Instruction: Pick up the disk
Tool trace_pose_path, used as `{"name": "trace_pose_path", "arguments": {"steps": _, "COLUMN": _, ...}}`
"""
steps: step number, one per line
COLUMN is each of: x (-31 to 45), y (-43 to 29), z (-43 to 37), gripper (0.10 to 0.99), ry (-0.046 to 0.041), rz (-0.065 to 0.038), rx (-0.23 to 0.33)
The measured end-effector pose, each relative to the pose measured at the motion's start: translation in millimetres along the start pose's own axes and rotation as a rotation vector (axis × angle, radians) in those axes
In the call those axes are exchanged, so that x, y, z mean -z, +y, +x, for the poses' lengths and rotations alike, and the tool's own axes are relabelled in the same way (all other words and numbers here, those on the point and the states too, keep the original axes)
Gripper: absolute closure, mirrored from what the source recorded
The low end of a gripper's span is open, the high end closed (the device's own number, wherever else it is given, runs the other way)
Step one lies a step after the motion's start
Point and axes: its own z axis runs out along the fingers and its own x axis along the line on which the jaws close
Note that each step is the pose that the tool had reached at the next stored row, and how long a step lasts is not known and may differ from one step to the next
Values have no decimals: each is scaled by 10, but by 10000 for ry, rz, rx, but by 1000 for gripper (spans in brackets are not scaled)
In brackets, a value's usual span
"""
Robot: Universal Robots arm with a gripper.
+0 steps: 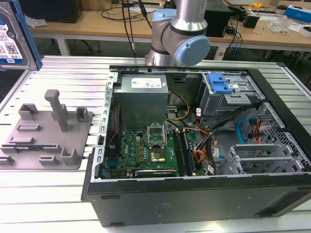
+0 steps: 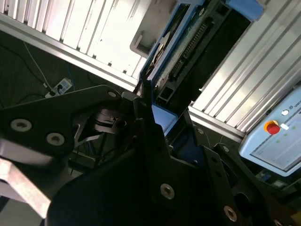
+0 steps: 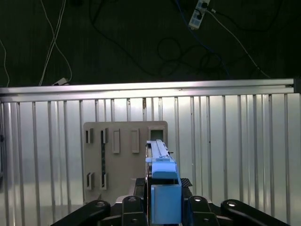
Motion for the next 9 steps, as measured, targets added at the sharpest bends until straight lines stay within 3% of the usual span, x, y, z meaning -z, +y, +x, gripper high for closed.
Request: {"name": "trace_pose_path", "arguments": {"steps": 9, "x": 10, "y": 0, "z": 2, "gripper": 718, "ry": -1, "rz": 1, "rx": 0}}
